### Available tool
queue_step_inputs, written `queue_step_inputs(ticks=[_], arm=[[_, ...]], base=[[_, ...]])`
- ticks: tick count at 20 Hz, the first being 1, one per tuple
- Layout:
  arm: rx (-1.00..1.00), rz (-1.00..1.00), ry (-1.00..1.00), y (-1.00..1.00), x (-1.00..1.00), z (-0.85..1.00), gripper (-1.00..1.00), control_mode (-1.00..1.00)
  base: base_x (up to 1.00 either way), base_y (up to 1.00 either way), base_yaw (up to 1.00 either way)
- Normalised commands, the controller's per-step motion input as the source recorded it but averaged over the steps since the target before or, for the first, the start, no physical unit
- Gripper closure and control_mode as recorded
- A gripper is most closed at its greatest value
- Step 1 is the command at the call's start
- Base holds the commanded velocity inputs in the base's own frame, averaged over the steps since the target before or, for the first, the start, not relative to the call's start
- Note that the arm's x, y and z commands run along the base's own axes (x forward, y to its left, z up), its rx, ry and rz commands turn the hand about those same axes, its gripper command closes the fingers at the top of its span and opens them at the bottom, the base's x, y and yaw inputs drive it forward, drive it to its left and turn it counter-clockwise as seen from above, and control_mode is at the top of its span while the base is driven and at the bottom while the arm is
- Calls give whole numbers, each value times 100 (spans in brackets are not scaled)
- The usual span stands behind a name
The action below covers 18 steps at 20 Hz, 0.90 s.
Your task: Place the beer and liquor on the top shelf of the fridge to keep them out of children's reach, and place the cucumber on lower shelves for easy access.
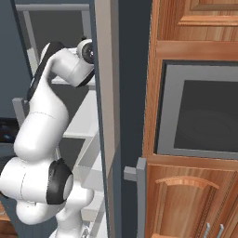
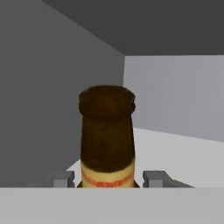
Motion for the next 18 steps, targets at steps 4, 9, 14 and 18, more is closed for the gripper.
queue_step_inputs(ticks=[4, 9, 14, 18], arm=[[0, 2, 0, 0, 49, -6, 100, -100], [0, 2, 0, 0, 51, -6, 100, -100], [0, 2, 0, 0, 39, -6, -100, -100], [0, 1, 0, 0, 24, 0, -100, -100]], base=[[0, 0, 0], [0, 0, 0], [0, 0, 0], [0, 0, 0]])
